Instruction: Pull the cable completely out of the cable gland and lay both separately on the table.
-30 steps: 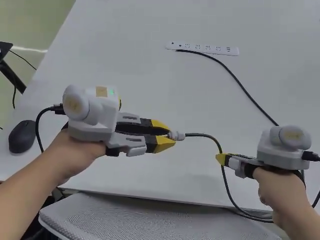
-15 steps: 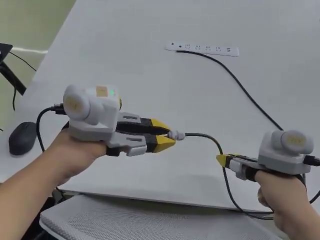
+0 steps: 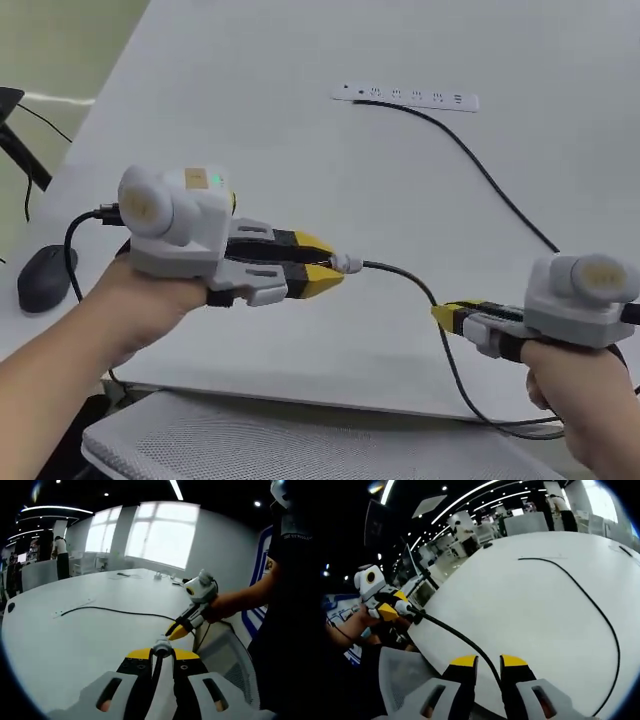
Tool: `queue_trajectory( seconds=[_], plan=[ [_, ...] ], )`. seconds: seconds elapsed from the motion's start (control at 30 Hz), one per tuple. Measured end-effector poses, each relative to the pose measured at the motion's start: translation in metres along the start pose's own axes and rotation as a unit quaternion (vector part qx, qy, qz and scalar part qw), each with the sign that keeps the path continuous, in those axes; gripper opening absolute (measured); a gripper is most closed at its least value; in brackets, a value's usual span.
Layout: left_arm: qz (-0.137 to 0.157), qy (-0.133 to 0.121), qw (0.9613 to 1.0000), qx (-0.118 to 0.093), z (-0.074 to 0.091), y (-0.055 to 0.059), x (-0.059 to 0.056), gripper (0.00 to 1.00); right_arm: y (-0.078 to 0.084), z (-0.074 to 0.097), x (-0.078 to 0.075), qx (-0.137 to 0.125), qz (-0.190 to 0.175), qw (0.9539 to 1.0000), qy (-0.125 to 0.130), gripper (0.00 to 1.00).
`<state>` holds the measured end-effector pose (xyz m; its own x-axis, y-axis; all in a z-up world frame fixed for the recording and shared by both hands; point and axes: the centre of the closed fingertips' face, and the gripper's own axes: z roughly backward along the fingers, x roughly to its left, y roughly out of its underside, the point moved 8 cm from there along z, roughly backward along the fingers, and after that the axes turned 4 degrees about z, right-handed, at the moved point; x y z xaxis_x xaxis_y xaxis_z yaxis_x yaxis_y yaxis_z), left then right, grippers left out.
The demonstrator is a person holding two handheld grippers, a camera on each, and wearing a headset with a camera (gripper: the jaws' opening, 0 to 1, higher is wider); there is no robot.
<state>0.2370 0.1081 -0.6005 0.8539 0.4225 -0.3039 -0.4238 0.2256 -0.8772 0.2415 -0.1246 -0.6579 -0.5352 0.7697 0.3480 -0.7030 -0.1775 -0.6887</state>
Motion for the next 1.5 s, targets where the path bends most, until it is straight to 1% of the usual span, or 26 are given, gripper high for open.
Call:
queue_trajectory(
  seconds=[0.07, 0.1, 0.13, 0.2, 0.23, 0.27, 0.3, 0.33, 0.4, 0.47, 0.5, 0.57, 0.63, 0.7, 0.8, 0.9, 1.0, 1.1, 1.17, 1.2, 1.27, 1.33, 1.37, 1.43, 1.47, 1.5],
  plan=[
    [0.002, 0.001, 1.0, 0.001, 0.0, 0.001, 0.0, 0.15, -0.008, 0.002, 0.007, -0.005, 0.042, 0.9991, -0.007, 0.19],
    [0.003, 0.001, 1.0, 0.001, 0.001, 0.001, 0.0, 0.15, -0.017, 0.003, 0.016, -0.019, 0.08, 0.9964, -0.019, 0.2],
    [0.003, 0.001, 1.0, 0.003, 0.001, 0.002, 0.001, 0.15, -0.021, 0.004, 0.022, -0.019, 0.106, 0.9939, -0.024, 0.22],
    [0.003, 0.0, 1.0, 0.007, 0.001, 0.003, 0.001, 0.15, -0.032, 0.003, 0.032, -0.024, 0.173, 0.984, -0.036, 0.24],
    [0.003, 0.0, 1.0, 0.008, 0.001, 0.003, 0.001, 0.15, -0.037, 0.004, 0.04, -0.026, 0.204, 0.9779, -0.035, 0.24],
    [0.003, 0.001, 1.0, 0.008, 0.001, 0.003, 0.001, 0.15, -0.044, 0.004, 0.05, -0.031, 0.254, 0.9662, -0.033, 0.23],
    [0.004, 0.001, 1.0, 0.008, 0.001, 0.002, 0.001, 0.15, -0.047, 0.002, 0.054, -0.032, 0.284, 0.9578, -0.033, 0.23],
    [0.005, 0.002, 1.0, 0.006, 0.001, 0.001, 0.002, 0.15, -0.05, -0.001, 0.061, -0.03, 0.32, 0.9463, -0.037, 0.21],
    [0.006, 0.001, 1.0, 0.004, 0.0, 0.0, 0.002, 0.15, -0.052, -0.006, 0.072, -0.025, 0.359, 0.9321, -0.044, 0.2],
    [0.006, 0.003, 1.0, 0.004, -0.001, -0.001, 0.001, 0.15, -0.052, -0.011, 0.078, -0.019, 0.381, 0.9232, -0.048, 0.18],
    [0.005, 0.003, 1.0, 0.005, -0.001, -0.001, 0.001, 0.15, -0.052, -0.013, 0.08, -0.019, 0.385, 0.9215, -0.048, 0.16],
    [0.005, 0.004, 1.0, 0.005, -0.002, -0.001, 0.0, 0.15, -0.053, -0.015, 0.083, -0.023, 0.403, 0.9136, -0.048, 0.14],
    [0.006, 0.004, 1.0, 0.002, -0.003, -0.003, -0.001, 0.15, -0.053, -0.018, 0.085, -0.017, 0.418, 0.9073, -0.046, 0.12],
    [0.007, 0.005, 1.0, 0.001, -0.003, -0.003, -0.002, 0.15, -0.054, -0.018, 0.087, -0.02, 0.426, 0.903, -0.049, 0.1],
    [0.007, 0.004, 1.0, 0.001, -0.004, -0.003, -0.002, 0.15, -0.055, -0.018, 0.088, -0.026, 0.425, 0.9031, -0.055, 0.04],
    [0.007, 0.004, 1.0, 0.002, -0.005, -0.003, -0.003, 0.15, -0.054, -0.017, 0.088, -0.027, 0.428, 0.9016, -0.054, 0.02],
    [0.005, 0.005, 1.0, 0.003, -0.007, -0.003, -0.003, 0.15, -0.052, -0.016, 0.086, -0.024, 0.416, 0.9073, -0.055, 0.02],
    [0.002, 0.006, 1.0, 0.002, -0.008, -0.004, -0.003, 0.15, -0.05, -0.016, 0.083, -0.023, 0.409, 0.9105, -0.056, 0.01],
    [0.001, 0.005, 1.0, 0.002, -0.009, -0.004, -0.002, 0.15, -0.049, -0.016, 0.079, -0.019, 0.402, 0.9144, -0.048, 0.01],
    [0.002, 0.005, 1.0, 0.002, -0.009, -0.004, -0.002, 0.15, -0.049, -0.015, 0.076, -0.018, 0.395, 0.9175, -0.046, 0.0],
    [0.002, 0.005, 1.0, 0.0, -0.01, -0.005, -0.002, 0.15, -0.049, -0.013, 0.072, -0.02, 0.374, 0.9262, -0.042, 0.0],
    [0.002, 0.005, 1.0, -0.002, -0.01, -0.007, -0.002, 0.15, -0.049, -0.012, 0.067, -0.02, 0.365, 0.9299, -0.042, 0.0],
    [0.002, 0.005, 1.0, -0.003, -0.01, -0.007, -0.002, 0.15, -0.048, -0.011, 0.064, -0.019, 0.356, 0.9336, -0.039, 0.0],
    [0.002, 0.005, 1.0, -0.004, -0.011, -0.008, -0.001, 0.15, -0.048, -0.011, 0.06, -0.019, 0.342, 0.9386, -0.038, 0.0],
    [0.001, 0.004, 1.0, -0.004, -0.011, -0.009, -0.001, 0.15, -0.047, -0.011, 0.057, -0.018, 0.33, 0.9433, -0.035, 0.0],
    [0.001, 0.004, 1.0, -0.004, -0.011, -0.009, 0.0, 0.15, -0.047, -0.011, 0.055, -0.019, 0.324, 0.9454, -0.033, 0.0]
  ],
)
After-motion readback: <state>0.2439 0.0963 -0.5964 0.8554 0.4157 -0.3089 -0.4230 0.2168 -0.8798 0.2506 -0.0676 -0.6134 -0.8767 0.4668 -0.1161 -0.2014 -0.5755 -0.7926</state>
